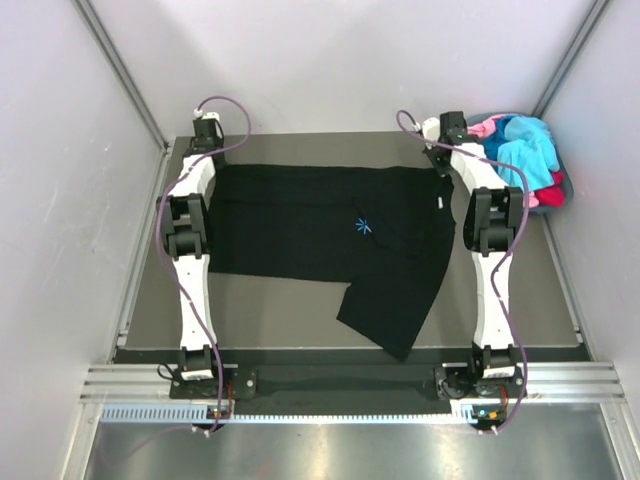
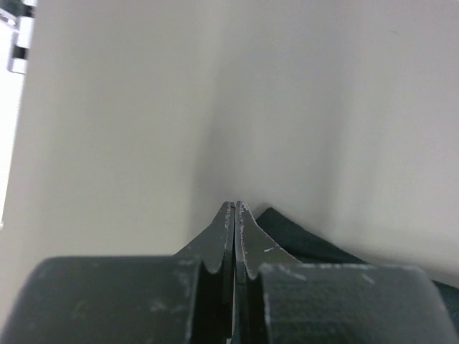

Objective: Fold and stack the t-shirts
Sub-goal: Fold the tshirt

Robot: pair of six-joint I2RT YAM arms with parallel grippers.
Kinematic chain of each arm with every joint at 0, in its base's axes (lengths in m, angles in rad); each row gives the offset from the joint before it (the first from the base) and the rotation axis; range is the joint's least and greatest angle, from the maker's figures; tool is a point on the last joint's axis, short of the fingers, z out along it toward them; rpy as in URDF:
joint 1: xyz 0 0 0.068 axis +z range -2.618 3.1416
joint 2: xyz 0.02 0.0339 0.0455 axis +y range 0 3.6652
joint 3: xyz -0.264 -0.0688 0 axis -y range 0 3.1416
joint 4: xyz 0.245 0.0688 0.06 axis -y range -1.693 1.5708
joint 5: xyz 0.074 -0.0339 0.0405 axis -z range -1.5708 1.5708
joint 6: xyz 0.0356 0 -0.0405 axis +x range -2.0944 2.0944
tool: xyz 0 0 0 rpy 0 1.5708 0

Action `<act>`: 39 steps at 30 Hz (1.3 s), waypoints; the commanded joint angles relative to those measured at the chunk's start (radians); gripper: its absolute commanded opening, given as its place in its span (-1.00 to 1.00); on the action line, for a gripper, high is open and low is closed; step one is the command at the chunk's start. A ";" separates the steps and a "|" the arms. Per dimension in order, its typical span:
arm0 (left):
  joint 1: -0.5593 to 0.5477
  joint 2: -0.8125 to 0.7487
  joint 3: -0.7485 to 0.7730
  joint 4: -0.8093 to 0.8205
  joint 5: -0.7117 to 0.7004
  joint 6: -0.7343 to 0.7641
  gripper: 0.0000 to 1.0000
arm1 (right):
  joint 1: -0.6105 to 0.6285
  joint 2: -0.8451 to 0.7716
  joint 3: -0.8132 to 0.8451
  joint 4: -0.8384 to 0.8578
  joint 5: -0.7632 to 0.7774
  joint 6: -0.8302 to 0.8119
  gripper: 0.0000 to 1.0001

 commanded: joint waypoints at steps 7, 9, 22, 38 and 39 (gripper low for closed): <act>0.022 0.003 0.094 0.141 -0.102 0.080 -1.00 | 0.028 0.092 0.161 0.191 0.012 -0.033 -1.00; 0.024 0.020 0.101 0.150 -0.109 0.081 -1.00 | 0.030 0.106 0.164 0.261 0.028 -0.044 -1.00; 0.022 0.100 0.168 0.236 -0.172 0.104 -1.00 | 0.031 0.181 0.212 0.555 0.084 -0.067 -1.00; -0.094 -0.151 -0.050 0.382 -0.234 0.187 0.01 | 0.036 -0.188 -0.124 0.747 0.046 -0.019 0.18; -0.125 -0.197 -0.097 0.370 -0.224 0.190 -0.01 | 0.034 -0.216 -0.151 0.713 0.016 -0.022 0.18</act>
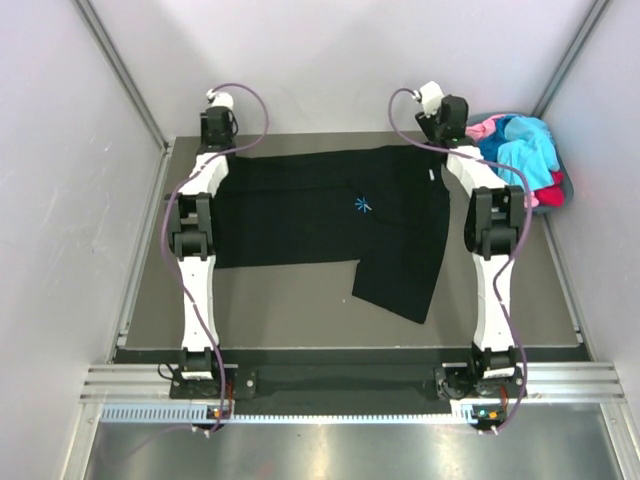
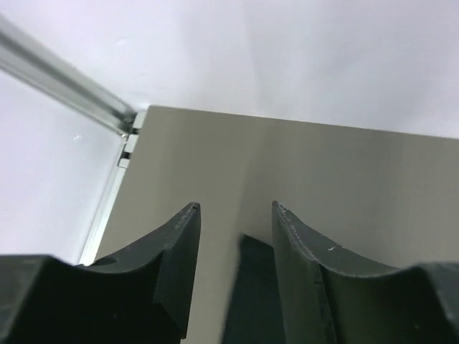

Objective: Fold and stack the t-shirts
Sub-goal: Fold the tshirt

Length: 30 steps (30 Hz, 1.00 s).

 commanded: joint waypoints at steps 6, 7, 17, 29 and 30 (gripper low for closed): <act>-0.083 -0.374 -0.281 -0.149 0.104 0.029 -0.43 | -0.003 -0.337 -0.160 -0.425 -0.428 -0.118 0.18; -0.083 -0.405 -0.316 -0.164 0.123 0.025 -0.47 | -0.006 -0.382 -0.179 -0.480 -0.473 -0.132 0.17; -0.083 -0.640 -0.675 -0.385 0.281 0.066 -0.33 | 0.049 -0.690 -0.620 -0.884 -0.708 -0.413 0.12; -0.069 -0.826 -0.950 -0.516 0.459 -0.026 -0.26 | 0.282 -1.167 -1.223 -0.882 -0.533 -0.796 0.15; -0.066 -0.840 -0.961 -0.511 0.459 -0.029 -0.22 | 0.287 -1.237 -1.284 -0.890 -0.529 -0.827 0.14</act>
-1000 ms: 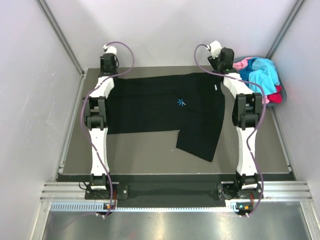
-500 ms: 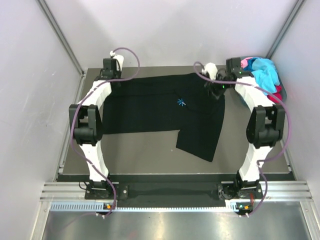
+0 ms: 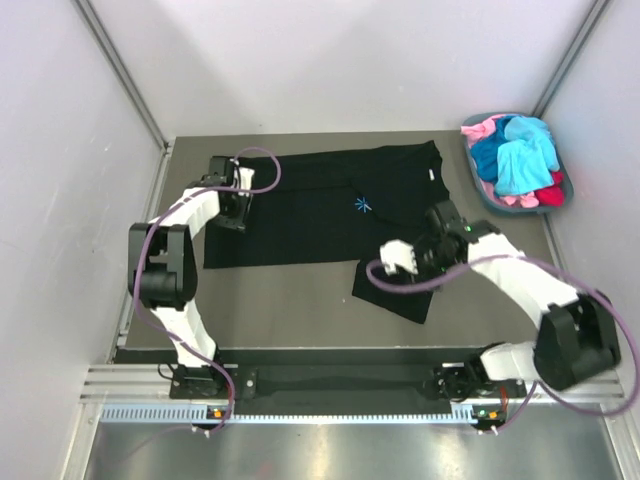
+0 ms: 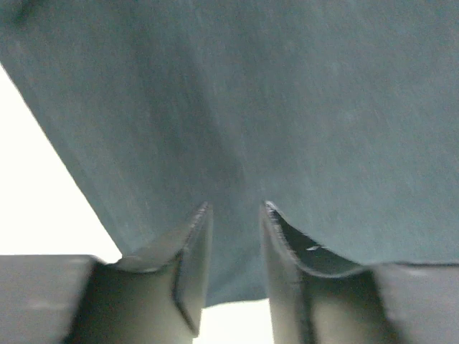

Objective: Fold and stack the t-shirts
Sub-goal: Fold the tshirt

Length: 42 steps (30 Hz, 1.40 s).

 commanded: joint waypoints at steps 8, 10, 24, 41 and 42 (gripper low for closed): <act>0.039 -0.116 -0.043 0.004 0.028 -0.054 0.03 | 0.020 -0.316 -0.264 -0.151 0.046 -0.445 0.17; 0.048 -0.108 -0.034 -0.002 0.017 -0.071 0.02 | 0.027 -0.327 -0.284 -0.145 0.037 -0.455 0.17; 0.092 -0.127 -0.074 0.013 -0.050 -0.051 0.00 | 0.070 -0.152 -0.288 -0.030 0.013 -0.485 0.01; 0.158 -0.130 -0.084 0.007 -0.083 -0.008 -0.01 | 0.136 -0.099 -0.314 -0.045 -0.020 -0.539 -0.12; 0.157 -0.128 -0.083 0.006 -0.083 -0.008 -0.01 | 0.138 -0.091 -0.314 -0.044 -0.017 -0.537 -0.16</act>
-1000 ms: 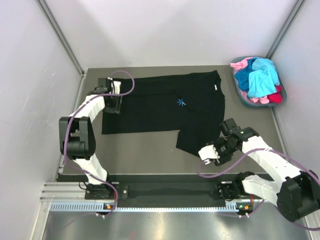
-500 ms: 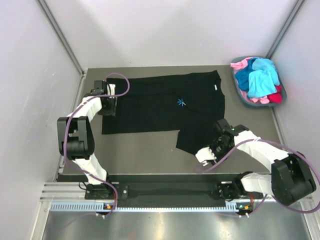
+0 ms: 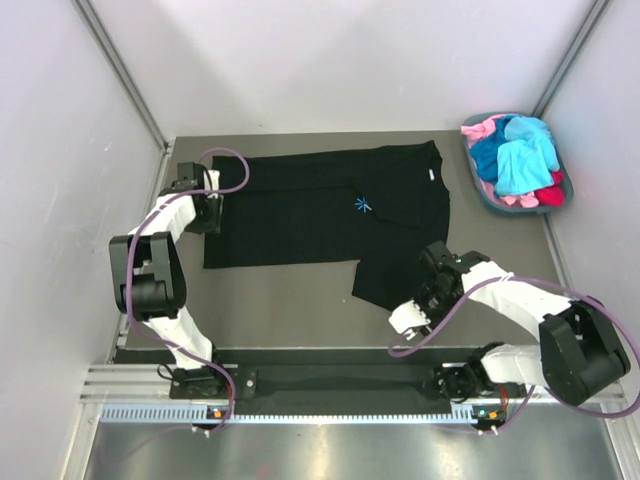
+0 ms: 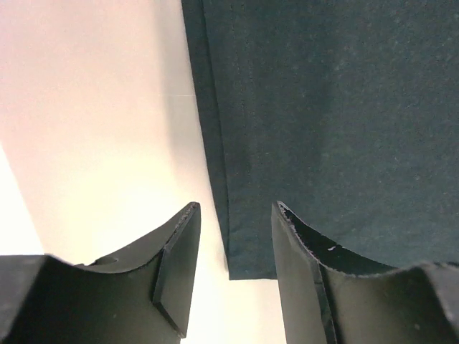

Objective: Fold and stack the t-shirts
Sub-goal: Fold the tshirt

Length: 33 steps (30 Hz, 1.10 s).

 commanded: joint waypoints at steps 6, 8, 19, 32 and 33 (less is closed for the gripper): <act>0.032 -0.015 0.018 -0.023 0.013 0.009 -0.01 | 0.031 0.067 -0.003 0.016 -0.019 0.011 -0.45; 0.053 -0.009 0.043 -0.074 0.051 -0.017 -0.01 | 0.031 0.061 -0.007 0.032 -0.014 0.034 -0.75; 0.123 0.057 0.089 -0.290 0.310 -0.088 0.05 | 0.016 -0.057 0.031 0.147 0.043 0.342 -1.00; 0.159 0.071 0.103 -0.290 0.237 -0.049 -0.03 | 0.013 -0.089 0.000 0.159 0.047 0.418 -1.00; 0.164 0.063 0.098 -0.287 0.235 -0.051 -0.02 | 0.013 -0.083 0.003 0.162 0.041 0.418 -1.00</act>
